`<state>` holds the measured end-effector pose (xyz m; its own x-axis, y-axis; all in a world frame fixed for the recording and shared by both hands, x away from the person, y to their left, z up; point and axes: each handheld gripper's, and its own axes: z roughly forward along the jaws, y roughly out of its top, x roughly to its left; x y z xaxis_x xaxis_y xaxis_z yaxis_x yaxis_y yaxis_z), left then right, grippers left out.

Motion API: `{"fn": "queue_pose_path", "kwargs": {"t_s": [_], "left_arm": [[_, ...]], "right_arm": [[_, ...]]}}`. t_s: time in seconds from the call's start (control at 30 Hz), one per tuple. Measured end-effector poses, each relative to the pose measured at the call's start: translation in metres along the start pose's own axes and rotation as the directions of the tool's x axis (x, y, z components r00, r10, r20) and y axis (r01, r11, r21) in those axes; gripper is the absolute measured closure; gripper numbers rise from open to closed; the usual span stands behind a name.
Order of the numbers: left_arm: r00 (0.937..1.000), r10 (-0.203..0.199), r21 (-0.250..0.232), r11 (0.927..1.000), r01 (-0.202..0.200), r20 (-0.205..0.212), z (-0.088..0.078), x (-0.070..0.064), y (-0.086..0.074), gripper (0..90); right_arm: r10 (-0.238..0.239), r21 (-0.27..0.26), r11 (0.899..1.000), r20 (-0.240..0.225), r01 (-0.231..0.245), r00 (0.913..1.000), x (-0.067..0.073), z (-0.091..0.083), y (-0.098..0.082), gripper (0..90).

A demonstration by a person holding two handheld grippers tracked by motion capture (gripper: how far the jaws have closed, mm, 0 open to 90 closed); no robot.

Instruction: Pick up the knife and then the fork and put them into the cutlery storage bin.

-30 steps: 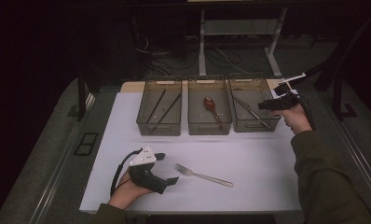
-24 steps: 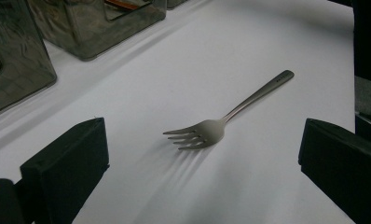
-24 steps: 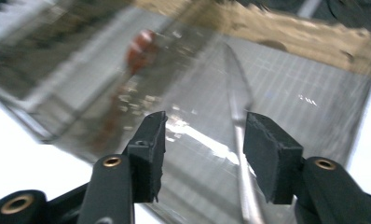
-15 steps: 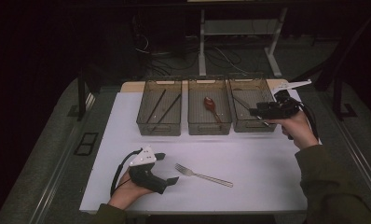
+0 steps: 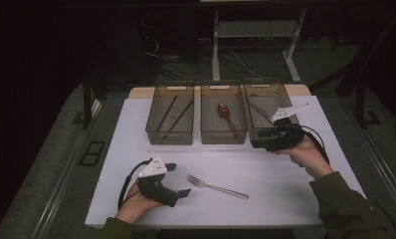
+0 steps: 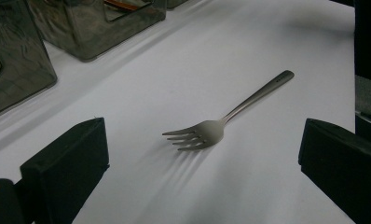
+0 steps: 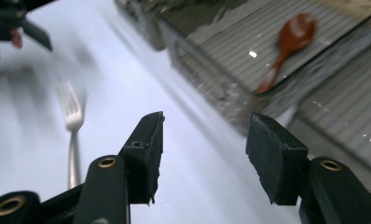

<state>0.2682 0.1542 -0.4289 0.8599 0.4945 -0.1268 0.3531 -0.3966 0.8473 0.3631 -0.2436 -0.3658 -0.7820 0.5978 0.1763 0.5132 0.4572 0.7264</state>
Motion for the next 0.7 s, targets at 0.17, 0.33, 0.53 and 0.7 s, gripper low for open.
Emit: {"fn": "queue_pose_path", "kwargs": {"t_s": [0.17,0.33,0.53,0.7], "left_arm": [[1.0000,-0.002,0.001,1.0000,0.002,-0.001,0.000,0.000,0.000,0.7],[1.0000,-0.001,0.004,1.0000,0.001,-0.002,0.001,0.000,0.000,0.7],[1.0000,0.002,0.004,1.0000,-0.002,-0.001,0.001,0.000,0.000,0.7],[1.0000,0.000,0.005,1.0000,0.000,-0.003,0.001,0.000,-0.001,0.7]], "right_arm": [[-0.042,0.062,0.997,-0.024,0.044,0.9988,0.017,0.014,-0.003,47.4],[-0.083,0.133,0.987,-0.051,0.089,0.9953,0.034,0.031,-0.005,51.1],[-0.095,0.212,0.971,-0.087,0.112,0.9917,0.049,0.046,-0.006,58.1],[-0.134,0.276,0.947,-0.128,0.165,0.9828,0.062,0.061,-0.007,61.6]]}}
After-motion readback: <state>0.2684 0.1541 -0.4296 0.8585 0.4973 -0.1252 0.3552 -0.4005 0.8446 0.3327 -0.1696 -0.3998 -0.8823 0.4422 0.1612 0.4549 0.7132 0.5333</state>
